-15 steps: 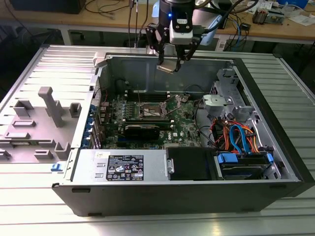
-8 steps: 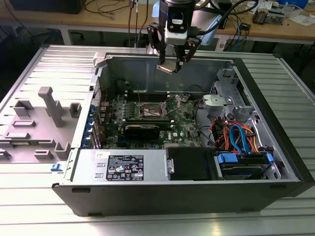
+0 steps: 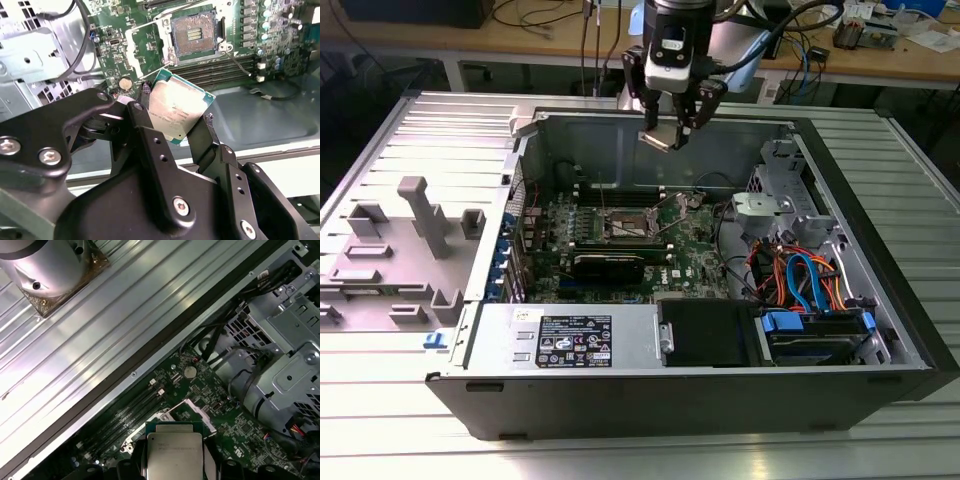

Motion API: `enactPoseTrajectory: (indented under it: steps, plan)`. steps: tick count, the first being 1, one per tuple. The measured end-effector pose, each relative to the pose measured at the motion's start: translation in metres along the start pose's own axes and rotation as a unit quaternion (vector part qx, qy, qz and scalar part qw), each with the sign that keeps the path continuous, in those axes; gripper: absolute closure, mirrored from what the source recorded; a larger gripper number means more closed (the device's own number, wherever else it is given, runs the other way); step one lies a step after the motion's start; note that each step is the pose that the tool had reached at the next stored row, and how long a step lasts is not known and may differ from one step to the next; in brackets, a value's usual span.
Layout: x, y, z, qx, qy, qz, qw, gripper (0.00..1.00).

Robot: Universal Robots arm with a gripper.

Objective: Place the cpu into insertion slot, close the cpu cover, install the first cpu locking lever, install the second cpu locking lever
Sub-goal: 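Place the cpu into insertion slot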

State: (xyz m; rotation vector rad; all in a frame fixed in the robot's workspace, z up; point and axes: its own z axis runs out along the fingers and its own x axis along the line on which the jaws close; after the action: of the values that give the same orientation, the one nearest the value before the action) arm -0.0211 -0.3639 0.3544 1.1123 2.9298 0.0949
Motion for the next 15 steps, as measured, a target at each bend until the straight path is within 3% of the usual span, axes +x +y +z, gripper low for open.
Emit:
enactPoseTrajectory:
  steps: [5, 9, 11, 15]
  plan:
    - [0.0, -0.0001, 0.0011, -0.0004, -0.002, 0.033, 0.9995, 0.45]
    - [0.0, -0.0002, 0.0028, -0.0009, -0.0043, 0.069, 0.9976, 0.45]
    - [-0.0001, -0.0002, 0.0042, -0.001, -0.0062, 0.097, 0.9952, 0.45]
    - [-0.0001, -0.0003, 0.0058, -0.0013, -0.0081, 0.126, 0.992, 0.45]
